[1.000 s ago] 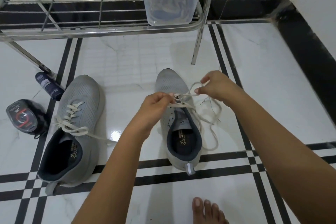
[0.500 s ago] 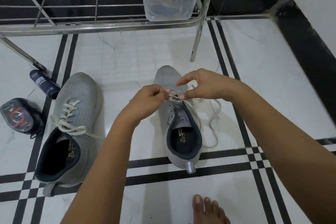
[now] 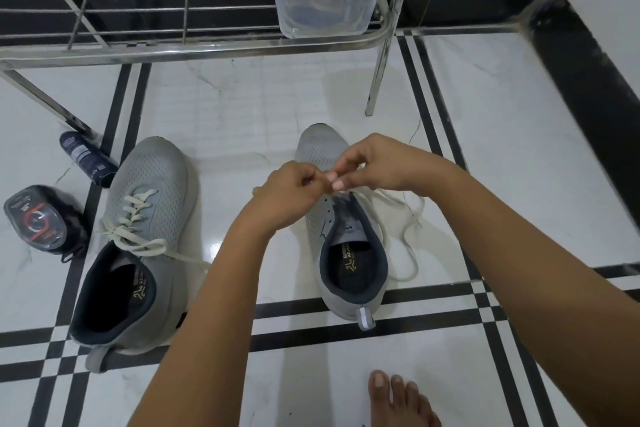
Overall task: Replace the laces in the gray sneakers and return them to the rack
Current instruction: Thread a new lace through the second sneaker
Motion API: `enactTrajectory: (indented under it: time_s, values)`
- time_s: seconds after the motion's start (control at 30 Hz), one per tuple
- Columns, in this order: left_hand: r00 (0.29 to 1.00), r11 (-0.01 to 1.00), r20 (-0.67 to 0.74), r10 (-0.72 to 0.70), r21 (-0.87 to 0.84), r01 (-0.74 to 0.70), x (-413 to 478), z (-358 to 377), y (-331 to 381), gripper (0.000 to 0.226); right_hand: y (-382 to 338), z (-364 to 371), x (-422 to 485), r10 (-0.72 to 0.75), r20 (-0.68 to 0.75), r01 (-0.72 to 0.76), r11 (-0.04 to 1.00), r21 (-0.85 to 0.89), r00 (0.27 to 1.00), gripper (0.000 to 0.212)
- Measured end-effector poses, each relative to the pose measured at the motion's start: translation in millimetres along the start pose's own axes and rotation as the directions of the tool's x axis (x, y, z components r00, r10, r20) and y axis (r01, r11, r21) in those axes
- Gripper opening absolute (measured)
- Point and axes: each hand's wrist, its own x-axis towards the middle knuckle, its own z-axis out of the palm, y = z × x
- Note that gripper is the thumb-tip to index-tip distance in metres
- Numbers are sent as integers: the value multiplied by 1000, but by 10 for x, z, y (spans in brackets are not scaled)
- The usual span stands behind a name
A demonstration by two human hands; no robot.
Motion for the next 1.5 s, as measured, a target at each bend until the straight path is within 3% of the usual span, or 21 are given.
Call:
enactTrajectory:
  time_s: [0.17,0.27,0.4,0.53,0.6,0.73,0.83,0.9,1.0,1.13,1.3,1.5]
  values:
    - [999,998,-17,-39,-50,39,-10,-144,-137,29,155,-137,-58,100,-102,-109,990,-89,990,14]
    - [999,999,-47,-15,-36,13,-6,-68,-87,32,105,-27,-56,34,-45,-38,994,-101,998,26]
    - [998,993,-62,4,-117,-11,-3,52,-1,36,48,114,-19,-49,-93,58,994,89,994,20]
    - [993,971,-121,-7,-238,-22,-62,118,-3,34,118,160,-12,-19,-194,61,975,214,981,11]
    - [989,976,-145,-14,-217,-18,-106,238,-38,24,171,178,-1,10,-228,19,992,128,974,9]
    - [981,1000,-192,20,20,-16,-277,560,-124,56,229,270,41,1,-272,-29,995,-100,962,12]
    - [925,980,-372,-76,-198,1,-388,705,-142,45,248,374,64,-12,-286,-36,986,-161,958,14]
    - [891,918,-415,-186,-397,7,-412,736,-124,40,267,415,90,-10,-311,-44,985,-168,950,14]
    - [863,852,-426,-273,-524,10,-388,741,-99,34,280,463,143,4,-324,-72,978,-197,946,14]
    - [850,823,-431,-304,-567,7,-358,735,-118,31,321,590,210,-17,-323,-65,968,-241,946,12]
    - [847,815,-432,-312,-580,4,-332,731,-146,29,361,610,191,65,-394,-70,998,2,917,10]
    - [864,813,-410,-292,-582,-1,-311,717,-180,24,269,650,200,61,-352,-93,993,-74,934,13]
